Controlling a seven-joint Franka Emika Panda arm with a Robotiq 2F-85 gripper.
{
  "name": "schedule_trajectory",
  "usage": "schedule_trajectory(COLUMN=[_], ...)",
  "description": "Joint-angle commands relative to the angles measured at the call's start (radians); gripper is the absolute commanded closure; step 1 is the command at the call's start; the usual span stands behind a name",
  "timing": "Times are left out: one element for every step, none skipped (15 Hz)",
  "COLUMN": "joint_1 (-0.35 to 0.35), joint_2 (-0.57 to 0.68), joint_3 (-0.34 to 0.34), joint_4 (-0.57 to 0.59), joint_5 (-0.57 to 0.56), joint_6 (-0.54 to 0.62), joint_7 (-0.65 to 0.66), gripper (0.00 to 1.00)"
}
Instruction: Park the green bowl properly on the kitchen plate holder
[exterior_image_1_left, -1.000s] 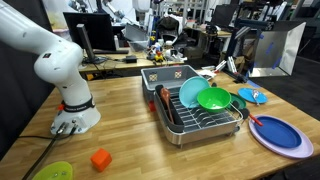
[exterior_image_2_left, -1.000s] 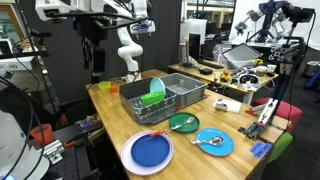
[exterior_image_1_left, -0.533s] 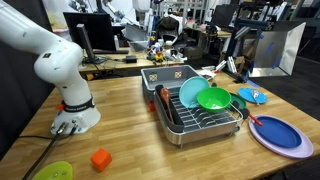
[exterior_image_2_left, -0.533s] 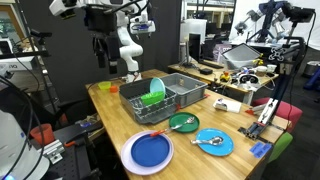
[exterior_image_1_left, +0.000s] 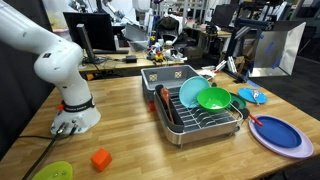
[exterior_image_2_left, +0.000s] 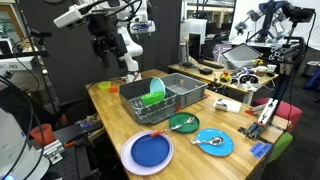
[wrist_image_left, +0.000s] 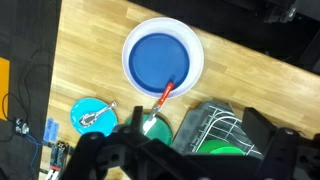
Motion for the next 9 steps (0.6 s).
schedule_trajectory(joint_1=[0.005,0.005,0.005,0.005,0.005,0.005,0.01,0.019,0.03], joint_2=[-0.003,-0.004,-0.004,-0.004,-0.004,-0.004,-0.002,0.007,0.013], joint_3=[-0.006,-0.006,-0.006,-0.006,-0.006,-0.006,-0.008,-0.008,-0.011], joint_4=[0.001,0.001,0.0,0.0,-0.001,-0.001,0.002,0.011,0.018], joint_5=[-0.003,-0.003,-0.003,-0.003,-0.003,-0.003,0.002,0.008,0.018], joint_6=[-0.002,-0.001,0.0,0.002,0.003,0.003,0.001,-0.004,-0.007], joint_7=[-0.001,-0.003,-0.003,-0.003,-0.003,-0.003,-0.01,-0.018,-0.028], gripper=[0.0,0.0,0.0,0.0,0.0,0.0,0.0,0.0,0.0])
